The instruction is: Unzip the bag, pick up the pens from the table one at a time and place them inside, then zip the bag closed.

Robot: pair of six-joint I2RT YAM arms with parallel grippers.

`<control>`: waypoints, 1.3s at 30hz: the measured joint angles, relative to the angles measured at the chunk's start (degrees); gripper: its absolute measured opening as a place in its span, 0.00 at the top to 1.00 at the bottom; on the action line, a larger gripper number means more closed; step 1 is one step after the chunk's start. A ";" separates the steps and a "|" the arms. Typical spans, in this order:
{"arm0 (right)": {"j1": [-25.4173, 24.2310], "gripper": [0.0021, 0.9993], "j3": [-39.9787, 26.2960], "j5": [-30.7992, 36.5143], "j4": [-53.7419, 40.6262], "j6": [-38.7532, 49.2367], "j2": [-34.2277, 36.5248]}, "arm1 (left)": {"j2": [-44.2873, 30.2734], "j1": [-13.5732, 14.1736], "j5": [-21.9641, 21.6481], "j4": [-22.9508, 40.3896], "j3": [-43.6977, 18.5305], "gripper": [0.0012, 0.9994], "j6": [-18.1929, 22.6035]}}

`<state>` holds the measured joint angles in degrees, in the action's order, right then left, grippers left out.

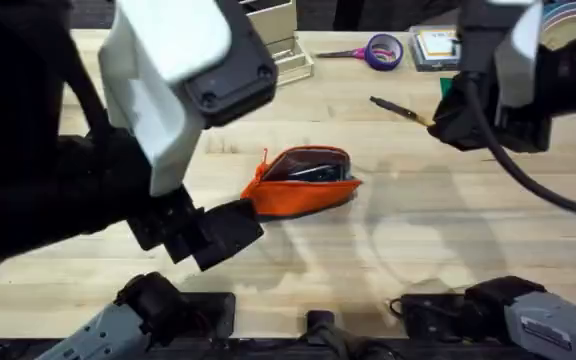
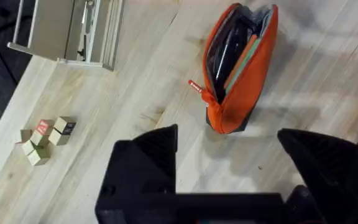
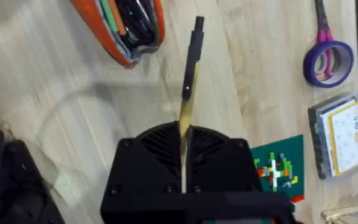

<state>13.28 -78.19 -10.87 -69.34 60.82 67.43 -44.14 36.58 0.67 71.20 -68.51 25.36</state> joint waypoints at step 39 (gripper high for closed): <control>13.10 0.97 16.87 -1.09 11.03 2.27 -6.24 | 0.00 0.00 0.00 0.00 0.00 0.01 0.00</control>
<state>26.38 -61.32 -11.96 -58.31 63.09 61.19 -44.14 36.58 0.67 71.20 -68.51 25.36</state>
